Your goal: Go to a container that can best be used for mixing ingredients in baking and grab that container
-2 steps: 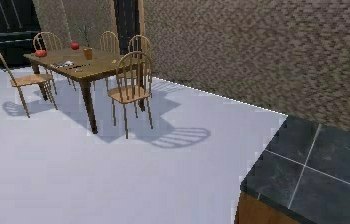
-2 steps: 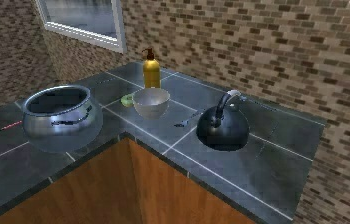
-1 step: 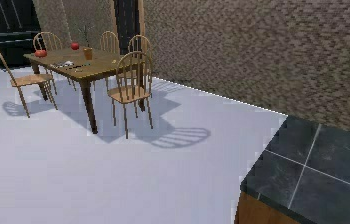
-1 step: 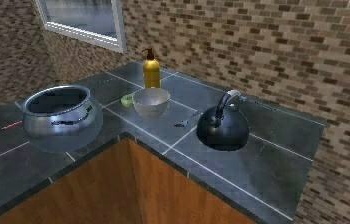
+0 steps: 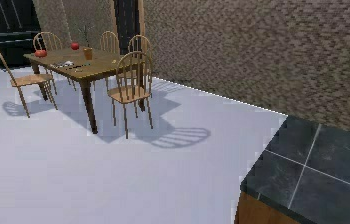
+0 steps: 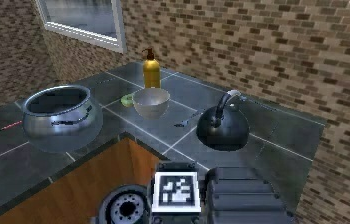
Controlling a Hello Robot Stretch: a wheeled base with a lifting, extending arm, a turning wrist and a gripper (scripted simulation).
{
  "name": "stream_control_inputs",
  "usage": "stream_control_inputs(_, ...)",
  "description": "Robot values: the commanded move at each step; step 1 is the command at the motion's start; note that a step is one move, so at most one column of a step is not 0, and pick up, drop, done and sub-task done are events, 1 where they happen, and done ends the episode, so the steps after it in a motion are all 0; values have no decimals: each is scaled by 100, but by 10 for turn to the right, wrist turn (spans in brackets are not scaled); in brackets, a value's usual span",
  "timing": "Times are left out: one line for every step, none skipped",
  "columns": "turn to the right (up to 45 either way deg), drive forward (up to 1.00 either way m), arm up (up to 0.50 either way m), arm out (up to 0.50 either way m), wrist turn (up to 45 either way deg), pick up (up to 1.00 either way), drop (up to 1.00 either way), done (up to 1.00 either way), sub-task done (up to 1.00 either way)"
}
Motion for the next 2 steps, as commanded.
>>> stream_control_inputs(0, 0, 0, 40, 0, 0, 0, 0, 0)
stream_control_inputs(0, 0, 0, 0, 450, 0, 0, 0, 0)
